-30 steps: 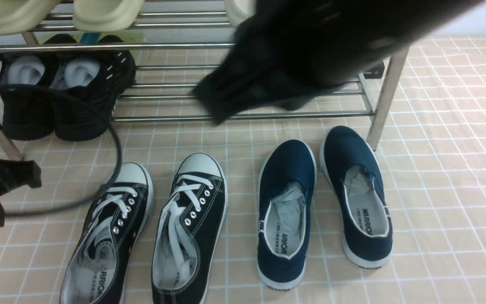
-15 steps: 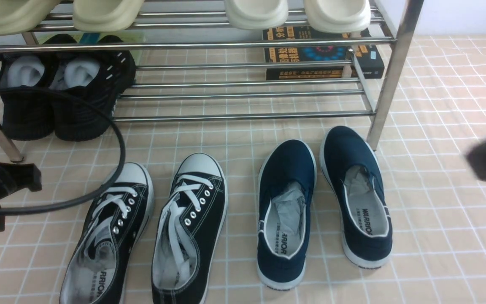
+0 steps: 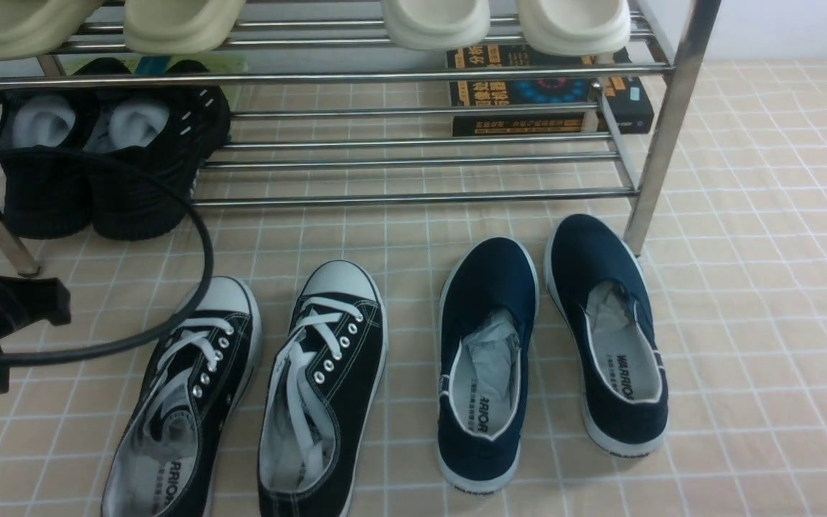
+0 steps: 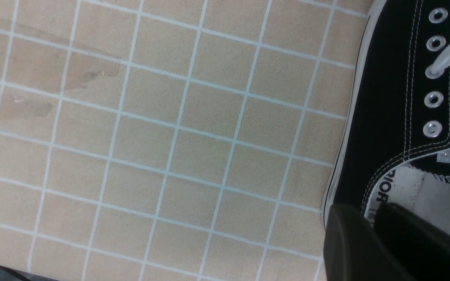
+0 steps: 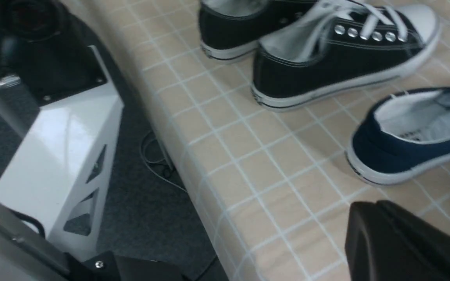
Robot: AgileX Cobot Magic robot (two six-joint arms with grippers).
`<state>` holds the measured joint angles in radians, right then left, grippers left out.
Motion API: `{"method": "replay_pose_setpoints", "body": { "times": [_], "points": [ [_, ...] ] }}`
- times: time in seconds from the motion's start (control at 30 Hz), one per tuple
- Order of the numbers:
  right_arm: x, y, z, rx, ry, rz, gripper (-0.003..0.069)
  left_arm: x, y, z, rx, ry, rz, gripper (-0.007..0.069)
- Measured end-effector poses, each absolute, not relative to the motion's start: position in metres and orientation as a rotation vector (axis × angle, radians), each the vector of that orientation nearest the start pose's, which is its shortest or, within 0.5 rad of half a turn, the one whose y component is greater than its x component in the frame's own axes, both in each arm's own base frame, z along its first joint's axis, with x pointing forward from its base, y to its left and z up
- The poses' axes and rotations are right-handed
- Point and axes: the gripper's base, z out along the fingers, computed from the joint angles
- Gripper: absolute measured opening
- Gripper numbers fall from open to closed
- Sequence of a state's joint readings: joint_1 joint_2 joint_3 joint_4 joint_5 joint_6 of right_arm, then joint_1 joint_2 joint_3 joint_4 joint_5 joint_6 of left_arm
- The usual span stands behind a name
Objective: Take the shoes off the shelf from the light coffee tablecloth by hand.
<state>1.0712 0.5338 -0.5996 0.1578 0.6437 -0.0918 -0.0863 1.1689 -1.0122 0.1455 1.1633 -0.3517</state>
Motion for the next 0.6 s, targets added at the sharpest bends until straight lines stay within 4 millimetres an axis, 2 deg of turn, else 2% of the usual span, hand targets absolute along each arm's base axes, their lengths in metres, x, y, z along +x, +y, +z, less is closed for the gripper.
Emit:
{"method": "replay_pose_setpoints", "body": {
  "times": [0.2,0.6],
  "points": [
    [0.0365,0.0993,0.3249,-1.137,1.709,0.865,-0.0011,0.2071,-0.0057,0.3175,-0.319,2.762,0.093,0.0125],
    [0.0347,0.1007,0.3269,-1.115,1.709,0.919,-0.0003,0.2072,-0.0044,0.3177,-0.314,2.759,0.115,0.0140]
  ]
}}
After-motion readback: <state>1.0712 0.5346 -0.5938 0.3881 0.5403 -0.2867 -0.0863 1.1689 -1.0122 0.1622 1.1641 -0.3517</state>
